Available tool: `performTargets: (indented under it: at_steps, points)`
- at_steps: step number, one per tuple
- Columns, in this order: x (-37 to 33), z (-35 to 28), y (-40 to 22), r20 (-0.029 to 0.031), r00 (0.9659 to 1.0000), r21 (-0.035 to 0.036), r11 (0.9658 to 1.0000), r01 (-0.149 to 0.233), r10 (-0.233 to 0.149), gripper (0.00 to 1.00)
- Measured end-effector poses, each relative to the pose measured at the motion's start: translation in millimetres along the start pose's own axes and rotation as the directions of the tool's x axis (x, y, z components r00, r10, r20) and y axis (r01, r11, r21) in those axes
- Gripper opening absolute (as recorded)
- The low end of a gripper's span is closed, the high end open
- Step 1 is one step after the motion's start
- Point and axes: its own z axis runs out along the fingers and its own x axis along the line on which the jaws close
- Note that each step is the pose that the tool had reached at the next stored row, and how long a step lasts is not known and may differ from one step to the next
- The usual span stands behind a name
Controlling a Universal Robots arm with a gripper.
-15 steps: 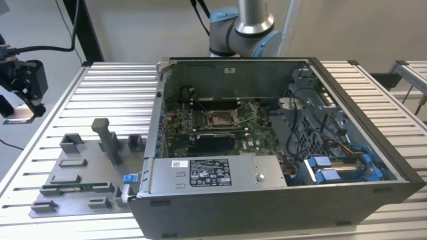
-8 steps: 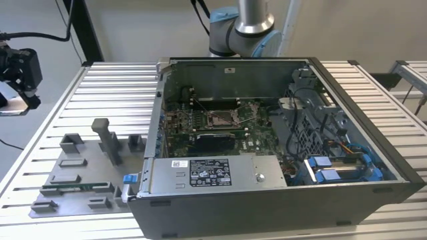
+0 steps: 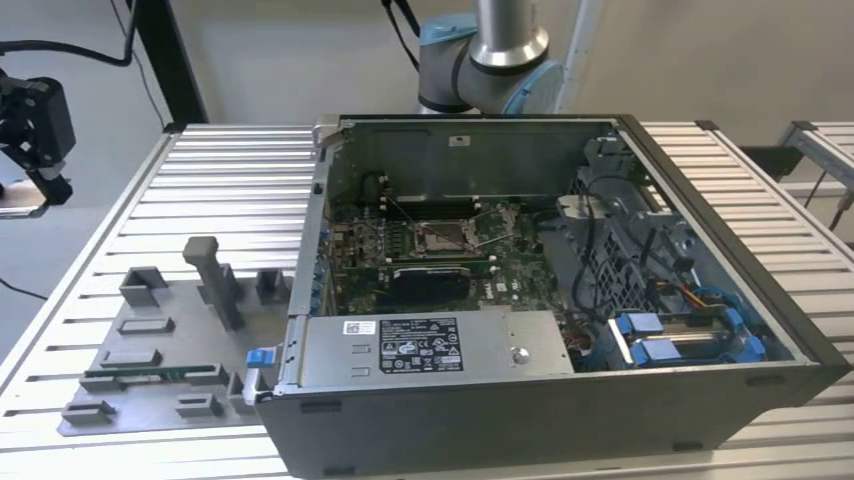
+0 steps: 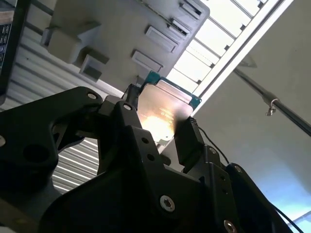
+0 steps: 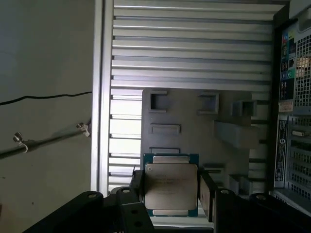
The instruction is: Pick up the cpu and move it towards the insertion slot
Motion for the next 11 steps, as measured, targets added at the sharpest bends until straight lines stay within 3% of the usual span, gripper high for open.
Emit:
performTargets:
  at_steps: [8,11]
  points:
    - [0.0,-0.3,0.0,-0.0002,1.0,-0.001,1.0,0.0,0.0,0.0]
    - [-5.0,-0.6,-0.1,-0.0004,1.0,-0.0012,1.0,0.0,0.0,0.0]
